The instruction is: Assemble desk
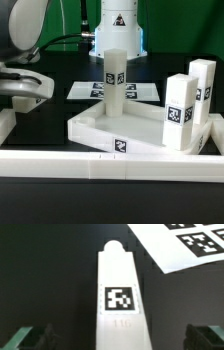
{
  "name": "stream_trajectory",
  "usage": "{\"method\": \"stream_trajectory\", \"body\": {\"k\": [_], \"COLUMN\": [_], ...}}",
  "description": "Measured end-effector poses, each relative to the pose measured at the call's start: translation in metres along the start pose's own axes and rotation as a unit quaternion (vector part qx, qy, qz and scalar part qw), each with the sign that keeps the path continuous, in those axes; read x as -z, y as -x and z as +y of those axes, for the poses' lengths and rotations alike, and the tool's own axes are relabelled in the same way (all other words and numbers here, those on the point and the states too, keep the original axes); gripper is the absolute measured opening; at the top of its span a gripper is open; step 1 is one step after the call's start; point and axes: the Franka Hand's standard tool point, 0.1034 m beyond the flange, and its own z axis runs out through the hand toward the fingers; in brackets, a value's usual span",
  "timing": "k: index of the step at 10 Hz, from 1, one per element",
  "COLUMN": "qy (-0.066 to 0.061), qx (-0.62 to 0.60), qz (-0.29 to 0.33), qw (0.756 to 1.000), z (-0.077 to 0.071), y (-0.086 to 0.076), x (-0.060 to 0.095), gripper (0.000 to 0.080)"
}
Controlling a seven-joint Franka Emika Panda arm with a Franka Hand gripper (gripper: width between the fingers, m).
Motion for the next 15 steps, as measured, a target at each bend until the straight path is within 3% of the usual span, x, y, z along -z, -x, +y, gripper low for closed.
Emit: {"method": "stream_trajectory", "body": {"k": [7, 8, 9, 10, 12, 13, 15], "qy": [0.007, 0.008, 0.008, 0.008, 0.012, 0.018, 0.015], "qx": [-0.002, -0.001, -0.001, -0.001, 0.002, 0.005, 0.01], "qz": [0.011, 0.012, 0.013, 0.013, 0.016, 0.017, 0.02], "qw": [1.0, 1.0, 1.0, 1.0, 1.0, 1.0, 1.0], "z": [-0.001, -0.002, -0.002, -0.002, -0.006, -0.01, -0.02], "y": [-0.012, -0.012, -0.013, -0.013, -0.012, -0.007, 0.007], "x": [-0.005, -0.005, -0.005, -0.005, -0.001, 0.005, 0.02], "gripper": [0.0622, 0.0451, 0.0451, 0.0288, 0.0289, 0.0289, 0.0289]}}
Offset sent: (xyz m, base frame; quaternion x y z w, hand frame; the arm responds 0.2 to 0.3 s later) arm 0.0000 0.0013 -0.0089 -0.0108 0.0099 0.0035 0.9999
